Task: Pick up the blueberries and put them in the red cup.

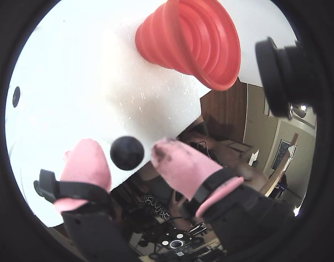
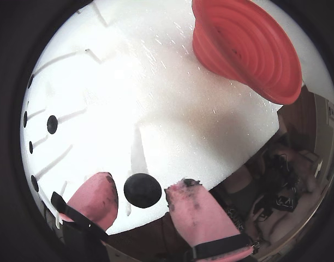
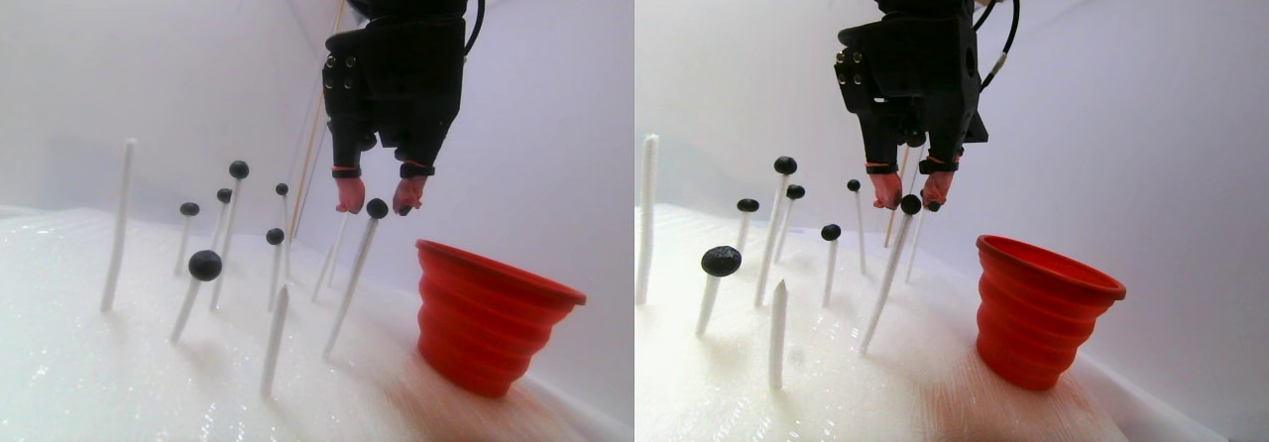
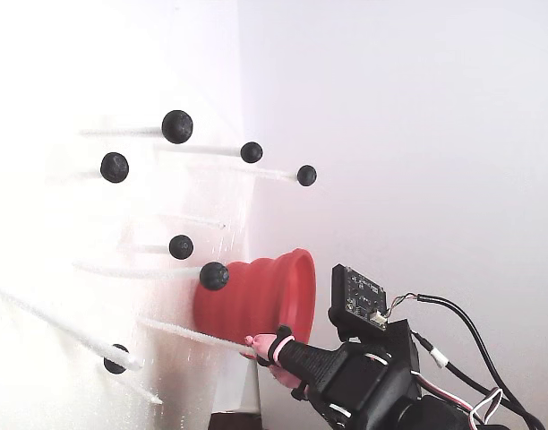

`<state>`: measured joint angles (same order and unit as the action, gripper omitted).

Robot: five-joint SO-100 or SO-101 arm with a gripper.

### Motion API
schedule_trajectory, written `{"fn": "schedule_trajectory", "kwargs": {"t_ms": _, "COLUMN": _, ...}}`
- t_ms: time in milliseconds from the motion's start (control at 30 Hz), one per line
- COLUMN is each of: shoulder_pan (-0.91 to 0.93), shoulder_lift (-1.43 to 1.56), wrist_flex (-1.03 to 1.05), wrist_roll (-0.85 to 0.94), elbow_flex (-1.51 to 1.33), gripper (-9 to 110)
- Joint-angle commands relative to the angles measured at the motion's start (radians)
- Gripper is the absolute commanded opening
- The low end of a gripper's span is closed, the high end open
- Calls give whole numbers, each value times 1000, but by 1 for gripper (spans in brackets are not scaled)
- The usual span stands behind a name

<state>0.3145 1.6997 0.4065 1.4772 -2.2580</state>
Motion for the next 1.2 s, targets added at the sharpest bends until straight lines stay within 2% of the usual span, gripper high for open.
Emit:
{"fn": "schedule_trajectory", "kwargs": {"t_ms": 0, "shoulder_pan": 25, "shoulder_lift": 6, "wrist_flex": -20, "wrist_roll": 9, "elbow_flex": 35, "gripper": 18}}
{"fn": "schedule_trajectory", "kwargs": {"t_ms": 1167, "shoulder_pan": 31, "shoulder_lift": -18, "wrist_flex": -46, "wrist_roll": 18, "elbow_flex": 38, "gripper": 11}}
